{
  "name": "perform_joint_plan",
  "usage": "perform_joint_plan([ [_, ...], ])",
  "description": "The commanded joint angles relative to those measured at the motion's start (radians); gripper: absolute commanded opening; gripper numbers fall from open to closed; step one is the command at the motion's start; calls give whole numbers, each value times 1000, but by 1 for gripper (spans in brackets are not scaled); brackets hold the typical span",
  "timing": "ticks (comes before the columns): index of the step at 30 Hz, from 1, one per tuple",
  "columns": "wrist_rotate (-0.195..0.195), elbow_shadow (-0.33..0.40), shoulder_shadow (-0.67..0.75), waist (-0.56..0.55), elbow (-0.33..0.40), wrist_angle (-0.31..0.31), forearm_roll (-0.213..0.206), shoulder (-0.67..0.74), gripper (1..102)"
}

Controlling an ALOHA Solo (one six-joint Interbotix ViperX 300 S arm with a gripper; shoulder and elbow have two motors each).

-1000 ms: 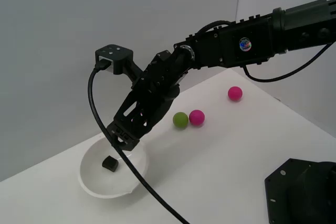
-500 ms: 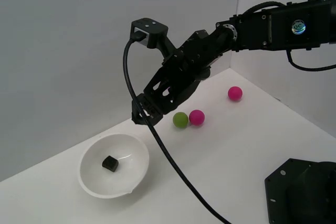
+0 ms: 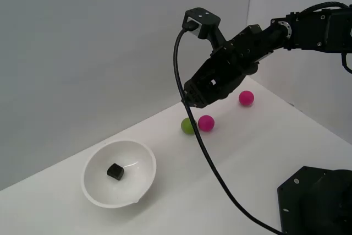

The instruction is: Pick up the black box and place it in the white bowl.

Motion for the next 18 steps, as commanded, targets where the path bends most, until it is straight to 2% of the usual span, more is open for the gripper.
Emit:
perform_joint_plan([
  [1,20,11,48,21,12,9,-9,40,18],
  [3,31,25,71,44,26,8,-9,63,11],
  [7,40,58,115,91,60,6,0,109,10],
  [9,40,80,143,110,80,0,9,137,3],
  [18,40,164,273,202,164,-18,58,267,3],
])
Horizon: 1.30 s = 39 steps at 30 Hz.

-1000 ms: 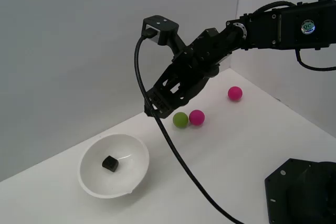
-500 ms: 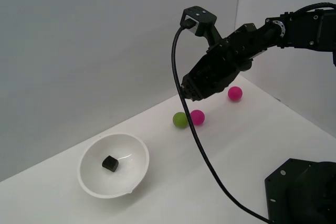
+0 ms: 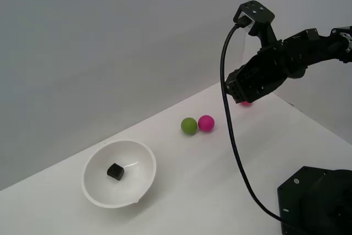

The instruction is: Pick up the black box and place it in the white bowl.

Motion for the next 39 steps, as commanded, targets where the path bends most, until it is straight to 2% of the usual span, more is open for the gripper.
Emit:
perform_joint_plan([
  [1,18,11,51,20,12,-6,3,48,3],
  [11,57,97,238,155,100,-21,14,235,3],
  [18,71,163,370,184,166,-23,14,364,3],
  [39,72,181,518,204,184,-18,23,514,3],
])
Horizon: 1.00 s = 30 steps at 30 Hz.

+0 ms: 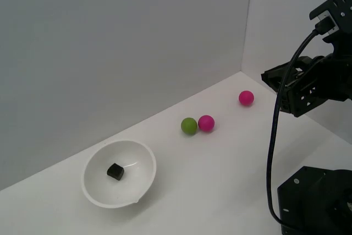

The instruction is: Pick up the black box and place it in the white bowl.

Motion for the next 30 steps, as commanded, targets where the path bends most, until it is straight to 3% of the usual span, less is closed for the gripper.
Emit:
perform_joint_plan([
  [1,3,-6,26,15,-5,2,-3,21,3],
  [10,3,3,104,15,5,8,-2,98,3],
  [30,3,3,97,12,8,8,-3,92,3],
])
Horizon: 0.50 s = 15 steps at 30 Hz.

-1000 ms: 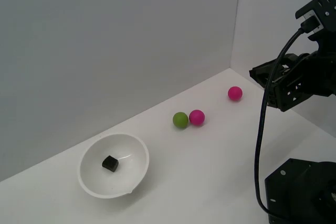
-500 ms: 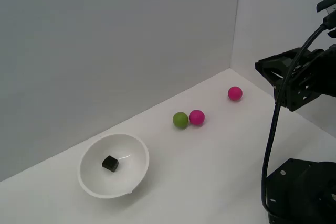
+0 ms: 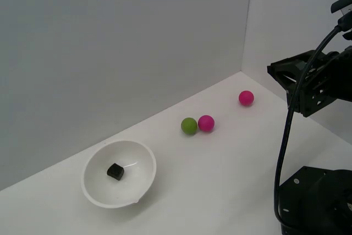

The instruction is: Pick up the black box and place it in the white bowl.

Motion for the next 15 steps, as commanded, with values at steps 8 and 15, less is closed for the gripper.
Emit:
perform_joint_plan([
  [8,2,-2,-12,9,6,8,-2,-15,3],
  [15,2,-2,-23,11,3,8,-2,-28,3],
])
